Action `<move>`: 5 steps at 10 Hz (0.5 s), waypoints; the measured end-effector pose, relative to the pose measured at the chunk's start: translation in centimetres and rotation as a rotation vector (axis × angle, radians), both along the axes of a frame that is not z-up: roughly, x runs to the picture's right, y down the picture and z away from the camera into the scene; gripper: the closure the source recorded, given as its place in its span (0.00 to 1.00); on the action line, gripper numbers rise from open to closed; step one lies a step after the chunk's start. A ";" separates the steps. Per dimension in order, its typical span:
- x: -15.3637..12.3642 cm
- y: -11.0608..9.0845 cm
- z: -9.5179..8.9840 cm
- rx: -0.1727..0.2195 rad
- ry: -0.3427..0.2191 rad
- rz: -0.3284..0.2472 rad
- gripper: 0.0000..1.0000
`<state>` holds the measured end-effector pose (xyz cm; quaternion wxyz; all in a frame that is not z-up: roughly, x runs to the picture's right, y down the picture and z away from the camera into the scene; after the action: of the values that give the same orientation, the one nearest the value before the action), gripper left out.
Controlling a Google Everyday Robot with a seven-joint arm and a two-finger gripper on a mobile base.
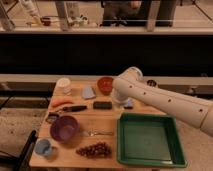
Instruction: Place eraser in red bowl
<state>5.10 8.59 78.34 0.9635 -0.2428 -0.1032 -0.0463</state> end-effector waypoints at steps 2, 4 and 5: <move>-0.9 -0.5 0.7 -0.002 -0.031 0.022 0.20; -1.6 -1.0 1.3 -0.004 -0.058 0.044 0.20; -2.1 -1.2 1.9 -0.007 -0.069 0.063 0.20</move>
<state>3.02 7.38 80.20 0.9595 -0.2408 -0.1443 -0.0240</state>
